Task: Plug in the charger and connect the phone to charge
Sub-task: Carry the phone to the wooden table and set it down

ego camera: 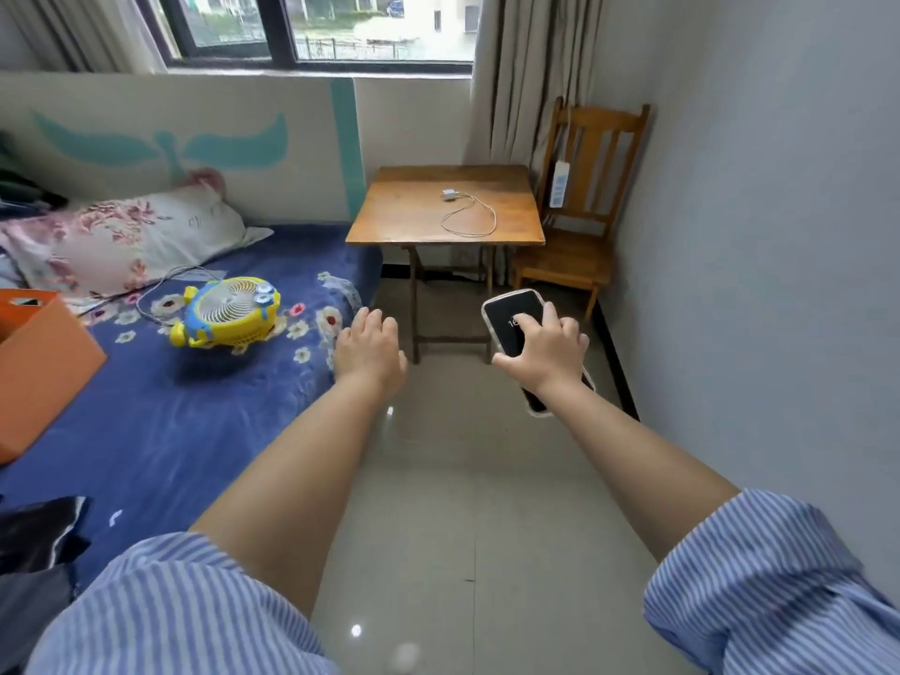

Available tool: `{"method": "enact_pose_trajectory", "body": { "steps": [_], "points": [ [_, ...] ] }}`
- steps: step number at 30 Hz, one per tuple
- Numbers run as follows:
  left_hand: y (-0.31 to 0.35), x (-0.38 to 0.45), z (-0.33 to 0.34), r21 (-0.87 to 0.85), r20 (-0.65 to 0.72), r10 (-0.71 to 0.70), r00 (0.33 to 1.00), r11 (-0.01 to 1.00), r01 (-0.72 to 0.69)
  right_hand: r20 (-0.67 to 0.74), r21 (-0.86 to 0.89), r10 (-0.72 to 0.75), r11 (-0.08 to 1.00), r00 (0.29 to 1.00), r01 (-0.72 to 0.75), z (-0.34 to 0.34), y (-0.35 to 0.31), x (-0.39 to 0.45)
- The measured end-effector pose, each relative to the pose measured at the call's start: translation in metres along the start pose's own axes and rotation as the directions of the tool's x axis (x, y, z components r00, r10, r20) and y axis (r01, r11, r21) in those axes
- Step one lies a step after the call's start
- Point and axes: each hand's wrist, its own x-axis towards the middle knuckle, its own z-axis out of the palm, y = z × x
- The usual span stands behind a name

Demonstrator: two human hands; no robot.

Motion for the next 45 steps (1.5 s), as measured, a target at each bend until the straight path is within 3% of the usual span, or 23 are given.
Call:
{"method": "enact_pose_trajectory", "body": {
  "steps": [17, 29, 37, 45],
  "points": [
    [-0.079, 0.418, 0.021, 0.092, 0.032, 0.021, 0.999, 0.995, -0.024, 0.017, -0.018, -0.004, 1.000, 1.000, 0.004, 0.110, -0.075, 0.412],
    [-0.117, 0.680, 0.079, 0.083, 0.069, -0.111, 0.991, 0.991, 0.105, 0.194, 0.010, -0.117, 0.993, 0.974, 0.118, 0.219, -0.105, 0.689],
    [-0.169, 0.786, 0.129, 0.072, 0.168, -0.188, 0.968, 0.981, 0.178, 0.321, 0.014, -0.179, 0.983, 0.930, 0.184, 0.303, -0.146, 0.796],
    [-0.219, 0.862, 0.200, 0.016, 0.326, -0.157, 0.932, 0.987, 0.161, 0.454, -0.025, -0.077, 0.995, 0.888, 0.100, 0.395, -0.175, 0.867]
  ]
}}
